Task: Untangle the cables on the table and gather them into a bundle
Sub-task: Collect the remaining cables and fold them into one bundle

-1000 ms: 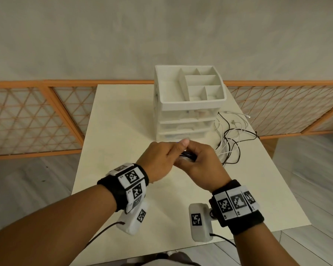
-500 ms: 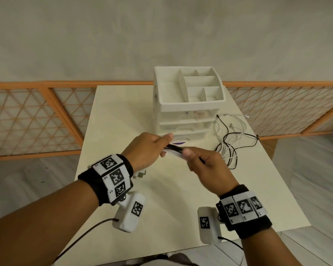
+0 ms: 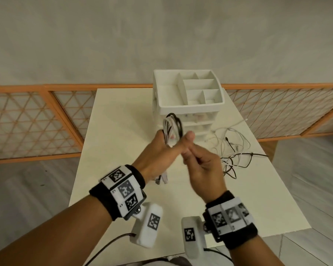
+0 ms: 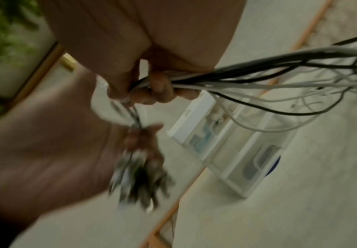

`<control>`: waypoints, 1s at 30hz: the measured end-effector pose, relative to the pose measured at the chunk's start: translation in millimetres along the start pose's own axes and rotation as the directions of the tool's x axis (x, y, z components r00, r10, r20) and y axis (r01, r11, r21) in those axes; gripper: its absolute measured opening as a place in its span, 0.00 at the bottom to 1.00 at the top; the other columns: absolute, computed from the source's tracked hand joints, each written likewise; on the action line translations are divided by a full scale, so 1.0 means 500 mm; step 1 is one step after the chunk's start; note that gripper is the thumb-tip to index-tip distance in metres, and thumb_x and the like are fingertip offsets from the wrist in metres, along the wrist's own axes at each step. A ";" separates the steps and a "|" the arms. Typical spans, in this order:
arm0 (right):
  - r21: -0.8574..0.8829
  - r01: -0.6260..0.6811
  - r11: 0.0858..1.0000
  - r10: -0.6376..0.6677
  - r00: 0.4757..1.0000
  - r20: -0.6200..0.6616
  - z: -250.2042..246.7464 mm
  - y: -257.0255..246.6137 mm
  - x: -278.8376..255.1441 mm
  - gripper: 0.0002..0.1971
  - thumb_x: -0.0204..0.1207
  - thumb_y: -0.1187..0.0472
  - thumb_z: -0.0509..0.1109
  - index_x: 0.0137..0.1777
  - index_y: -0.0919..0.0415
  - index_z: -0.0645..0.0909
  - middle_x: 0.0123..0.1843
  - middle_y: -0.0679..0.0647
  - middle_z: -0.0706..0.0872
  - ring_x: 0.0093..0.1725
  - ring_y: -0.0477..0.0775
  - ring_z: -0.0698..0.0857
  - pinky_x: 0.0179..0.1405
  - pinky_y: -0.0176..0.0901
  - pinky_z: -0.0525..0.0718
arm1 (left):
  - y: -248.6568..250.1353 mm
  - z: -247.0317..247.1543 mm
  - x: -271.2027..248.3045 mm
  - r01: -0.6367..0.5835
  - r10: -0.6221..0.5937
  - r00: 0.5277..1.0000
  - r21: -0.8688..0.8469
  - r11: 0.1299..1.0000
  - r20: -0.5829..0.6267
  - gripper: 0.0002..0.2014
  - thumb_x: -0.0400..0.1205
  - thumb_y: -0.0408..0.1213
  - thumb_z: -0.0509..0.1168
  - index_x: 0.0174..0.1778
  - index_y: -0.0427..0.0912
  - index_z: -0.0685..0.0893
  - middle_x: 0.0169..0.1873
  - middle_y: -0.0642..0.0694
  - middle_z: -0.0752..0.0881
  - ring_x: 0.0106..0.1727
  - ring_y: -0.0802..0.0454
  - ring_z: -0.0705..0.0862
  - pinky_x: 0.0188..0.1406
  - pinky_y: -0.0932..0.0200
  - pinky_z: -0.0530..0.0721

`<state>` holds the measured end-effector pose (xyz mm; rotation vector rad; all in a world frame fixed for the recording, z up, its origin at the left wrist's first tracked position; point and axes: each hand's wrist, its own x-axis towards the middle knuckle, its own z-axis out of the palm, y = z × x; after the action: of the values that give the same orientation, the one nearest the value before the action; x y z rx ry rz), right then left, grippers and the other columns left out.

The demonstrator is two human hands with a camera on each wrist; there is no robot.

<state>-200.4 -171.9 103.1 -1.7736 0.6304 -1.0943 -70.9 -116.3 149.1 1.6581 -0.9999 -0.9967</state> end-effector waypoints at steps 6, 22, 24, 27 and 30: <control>-0.231 0.088 0.969 -0.028 0.968 0.250 0.028 0.001 -0.025 0.10 0.86 0.63 0.65 0.53 0.60 0.90 0.37 0.54 0.89 0.37 0.53 0.85 0.38 0.51 0.84 | -0.032 -0.003 0.012 0.200 -0.214 0.977 -0.345 0.917 -0.002 0.22 0.79 0.58 0.70 0.26 0.48 0.76 0.21 0.52 0.75 0.27 0.51 0.76 0.33 0.57 0.75; -0.302 0.058 0.952 -0.001 0.982 0.187 0.007 -0.123 0.104 0.14 0.67 0.74 0.75 0.45 0.57 0.95 0.41 0.43 0.94 0.43 0.39 0.91 0.45 0.28 0.87 | -0.011 -0.045 -0.022 0.002 -0.004 0.999 0.059 0.998 0.036 0.03 0.74 0.40 0.74 0.38 0.46 0.87 0.30 0.49 0.88 0.30 0.61 0.84 0.35 0.64 0.79; -0.283 0.020 0.959 0.029 0.986 0.167 0.017 -0.123 0.097 0.11 0.68 0.70 0.76 0.45 0.56 0.94 0.41 0.44 0.94 0.41 0.42 0.92 0.44 0.39 0.91 | -0.017 -0.048 -0.021 0.014 -0.013 1.000 0.051 0.999 -0.010 0.04 0.72 0.40 0.74 0.38 0.45 0.88 0.29 0.46 0.89 0.32 0.56 0.86 0.38 0.59 0.81; -0.227 -0.034 0.973 0.084 0.974 0.212 0.018 -0.104 0.081 0.21 0.69 0.59 0.76 0.64 0.52 0.88 0.56 0.42 0.92 0.51 0.42 0.89 0.53 0.39 0.87 | -0.030 -0.059 -0.013 0.031 -0.031 0.998 0.003 0.999 -0.055 0.04 0.74 0.39 0.75 0.40 0.43 0.90 0.30 0.45 0.91 0.35 0.49 0.89 0.43 0.49 0.87; -0.202 -0.131 0.971 0.215 0.851 0.478 0.016 -0.063 0.058 0.42 0.69 0.55 0.80 0.83 0.48 0.66 0.73 0.41 0.83 0.71 0.41 0.81 0.72 0.39 0.79 | -0.029 -0.068 -0.008 -0.001 -0.010 0.994 -0.095 0.995 -0.113 0.14 0.74 0.47 0.79 0.43 0.38 0.91 0.34 0.40 0.92 0.40 0.43 0.92 0.51 0.43 0.90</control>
<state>-181.0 -177.4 142.0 -1.9921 0.5531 -0.4336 -38.3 -99.3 144.0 1.6200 -0.8613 -0.9285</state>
